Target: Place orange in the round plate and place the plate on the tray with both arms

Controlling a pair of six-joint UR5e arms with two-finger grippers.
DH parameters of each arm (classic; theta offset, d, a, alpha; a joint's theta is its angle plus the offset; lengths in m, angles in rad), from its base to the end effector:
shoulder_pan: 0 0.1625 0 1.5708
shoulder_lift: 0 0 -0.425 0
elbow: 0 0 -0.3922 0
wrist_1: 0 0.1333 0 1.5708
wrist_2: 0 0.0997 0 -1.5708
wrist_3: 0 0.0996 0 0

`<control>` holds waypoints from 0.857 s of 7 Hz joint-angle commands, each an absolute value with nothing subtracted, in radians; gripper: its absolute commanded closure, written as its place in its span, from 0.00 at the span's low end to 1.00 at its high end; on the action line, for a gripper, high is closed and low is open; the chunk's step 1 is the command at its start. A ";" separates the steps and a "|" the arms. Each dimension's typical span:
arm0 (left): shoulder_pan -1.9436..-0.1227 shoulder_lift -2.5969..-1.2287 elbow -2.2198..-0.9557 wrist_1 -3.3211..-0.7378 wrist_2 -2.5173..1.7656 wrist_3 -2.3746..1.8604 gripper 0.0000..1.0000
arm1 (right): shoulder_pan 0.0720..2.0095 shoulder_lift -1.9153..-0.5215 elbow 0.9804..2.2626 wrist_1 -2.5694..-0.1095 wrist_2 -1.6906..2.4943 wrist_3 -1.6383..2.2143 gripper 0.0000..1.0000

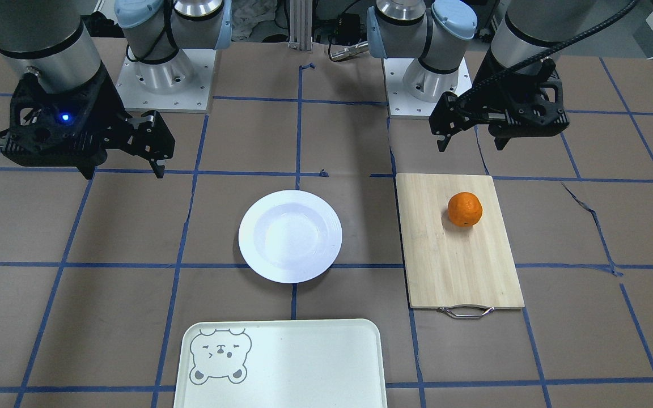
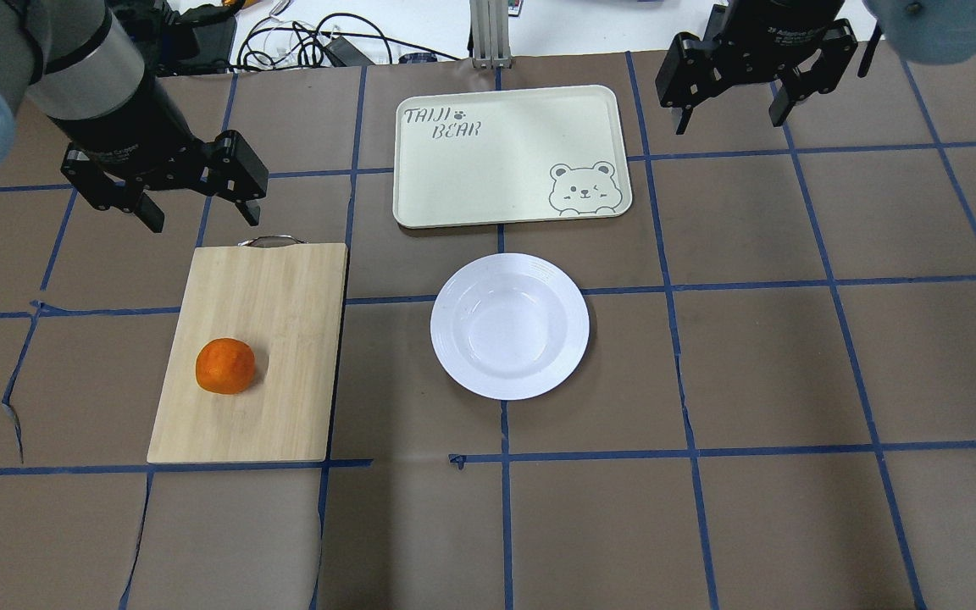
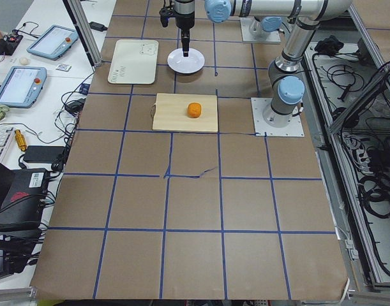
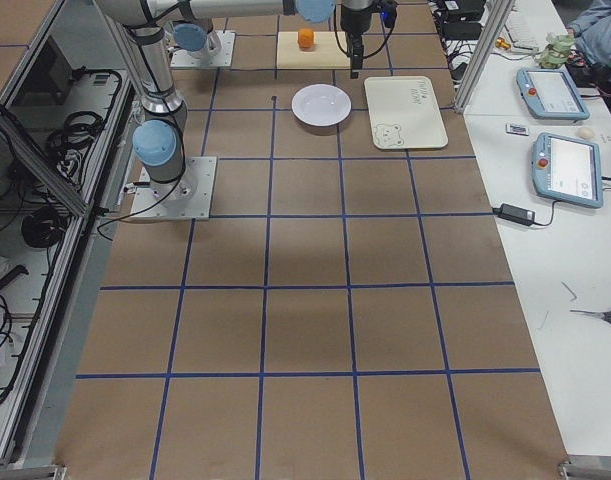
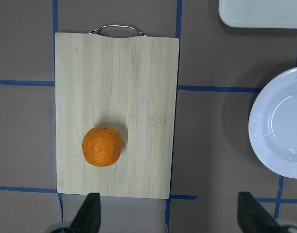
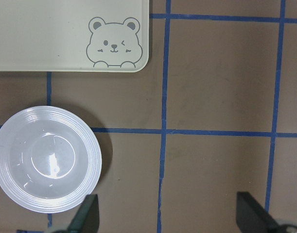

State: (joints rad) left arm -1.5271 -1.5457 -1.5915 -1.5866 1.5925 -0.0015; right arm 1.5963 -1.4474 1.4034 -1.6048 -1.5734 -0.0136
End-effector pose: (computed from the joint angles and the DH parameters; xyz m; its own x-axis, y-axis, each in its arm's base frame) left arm -0.1100 -0.4854 0.4884 -0.9988 -0.0449 -0.0217 -0.0452 0.9989 0.0114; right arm 0.1471 -0.5477 0.5100 -0.9992 -0.0388 0.0037 -0.0390 0.9962 -0.0779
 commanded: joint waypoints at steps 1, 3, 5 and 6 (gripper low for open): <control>-1.528 -1.546 -1.592 -1.586 1.594 -0.002 0.00 | 1.591 -1.447 1.414 -1.612 -1.574 -0.012 0.00; -1.526 -1.546 -1.591 -1.586 1.592 -0.002 0.00 | 1.586 -1.448 1.420 -1.624 -1.574 -0.011 0.00; -1.525 -1.546 -1.592 -1.583 1.594 0.002 0.00 | 1.588 -1.448 1.422 -1.626 -1.572 -0.012 0.00; -1.523 -1.546 -1.595 -1.583 1.595 0.002 0.00 | 1.588 -1.448 1.422 -1.625 -1.574 -0.009 0.00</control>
State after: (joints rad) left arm -1.5248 -1.5463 -1.5930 -1.5834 1.5941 0.0007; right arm 1.5874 -1.4480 1.4216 -1.6253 -1.5728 -0.0114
